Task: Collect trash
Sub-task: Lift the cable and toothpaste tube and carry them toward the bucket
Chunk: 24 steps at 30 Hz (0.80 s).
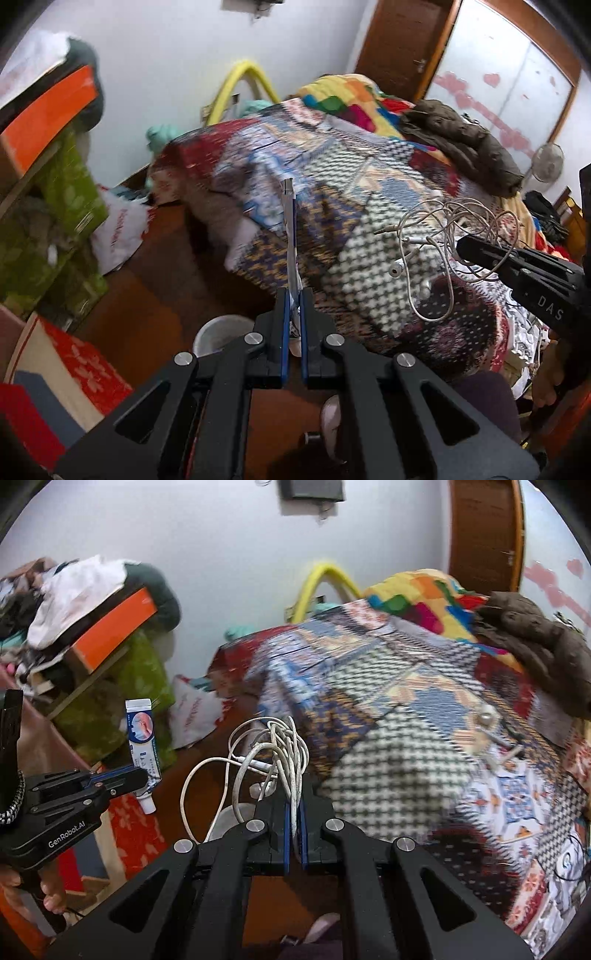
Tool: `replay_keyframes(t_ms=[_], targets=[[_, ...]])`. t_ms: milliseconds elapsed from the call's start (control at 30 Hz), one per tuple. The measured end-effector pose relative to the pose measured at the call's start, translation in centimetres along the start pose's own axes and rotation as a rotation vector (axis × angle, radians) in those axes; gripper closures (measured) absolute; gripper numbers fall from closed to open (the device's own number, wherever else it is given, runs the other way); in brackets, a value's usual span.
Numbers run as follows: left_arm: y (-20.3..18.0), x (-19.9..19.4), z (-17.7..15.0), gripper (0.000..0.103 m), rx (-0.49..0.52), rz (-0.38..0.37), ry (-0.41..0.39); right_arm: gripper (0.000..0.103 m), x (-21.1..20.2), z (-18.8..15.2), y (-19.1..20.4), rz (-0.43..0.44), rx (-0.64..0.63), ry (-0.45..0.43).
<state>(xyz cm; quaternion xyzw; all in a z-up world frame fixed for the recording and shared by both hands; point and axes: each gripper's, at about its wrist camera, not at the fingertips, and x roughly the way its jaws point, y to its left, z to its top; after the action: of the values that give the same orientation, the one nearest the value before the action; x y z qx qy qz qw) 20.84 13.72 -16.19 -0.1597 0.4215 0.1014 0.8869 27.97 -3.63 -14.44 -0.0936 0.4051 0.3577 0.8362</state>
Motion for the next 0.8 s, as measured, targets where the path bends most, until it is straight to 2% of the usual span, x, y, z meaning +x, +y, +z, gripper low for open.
replay_keyframes(t_ms=[300,567,800], targets=[[6.6,1.3,-3.5,0.100,-0.103,0.081,0.047,0.099,5.1,-0.8,5.8,0.072,-0.062,0.114],[10.8,5.6,-7.1,0.100,-0.202,0.097,0.169,0.099,11.2,-2.2,8.6,0.117,-0.080,0.263],[12.4,9.5,-8.8,0.100,-0.220,0.097,0.277,0.099,16.8,-3.6,9.7,0.125,-0.067,0.395]])
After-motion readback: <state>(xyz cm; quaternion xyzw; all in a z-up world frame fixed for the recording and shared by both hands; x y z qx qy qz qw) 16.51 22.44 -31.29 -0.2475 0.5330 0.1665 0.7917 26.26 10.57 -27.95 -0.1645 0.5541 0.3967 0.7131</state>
